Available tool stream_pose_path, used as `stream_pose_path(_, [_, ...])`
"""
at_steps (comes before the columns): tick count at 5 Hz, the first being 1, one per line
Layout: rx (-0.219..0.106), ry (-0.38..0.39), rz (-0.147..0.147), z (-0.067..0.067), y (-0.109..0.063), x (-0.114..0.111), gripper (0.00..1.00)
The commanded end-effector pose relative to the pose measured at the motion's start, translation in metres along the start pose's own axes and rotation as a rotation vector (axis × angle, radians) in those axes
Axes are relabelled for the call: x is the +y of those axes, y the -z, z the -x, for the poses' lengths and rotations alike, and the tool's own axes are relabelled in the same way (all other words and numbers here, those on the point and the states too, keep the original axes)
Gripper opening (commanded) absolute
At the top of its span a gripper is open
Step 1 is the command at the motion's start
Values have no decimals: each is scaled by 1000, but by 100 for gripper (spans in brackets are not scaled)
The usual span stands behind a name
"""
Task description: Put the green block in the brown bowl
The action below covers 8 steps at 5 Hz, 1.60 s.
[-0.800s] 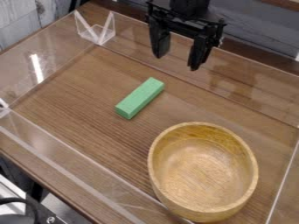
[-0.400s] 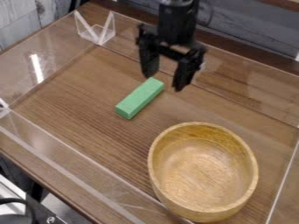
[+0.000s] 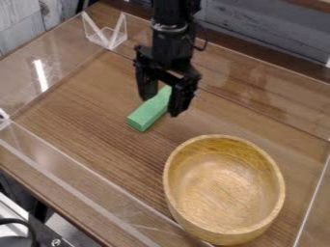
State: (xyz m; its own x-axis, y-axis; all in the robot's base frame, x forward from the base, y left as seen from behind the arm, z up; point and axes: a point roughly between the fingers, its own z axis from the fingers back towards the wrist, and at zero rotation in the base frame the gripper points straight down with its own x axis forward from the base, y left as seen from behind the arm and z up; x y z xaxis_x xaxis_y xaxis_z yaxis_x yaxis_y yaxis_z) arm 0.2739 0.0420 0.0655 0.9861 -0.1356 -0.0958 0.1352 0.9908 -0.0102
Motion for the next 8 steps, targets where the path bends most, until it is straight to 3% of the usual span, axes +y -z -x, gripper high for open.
stream_pose_path(1, [-52,32,-22,-2,-5,9,100])
stream_pose_path(8, [-66,85,-14,-12,34,26,100])
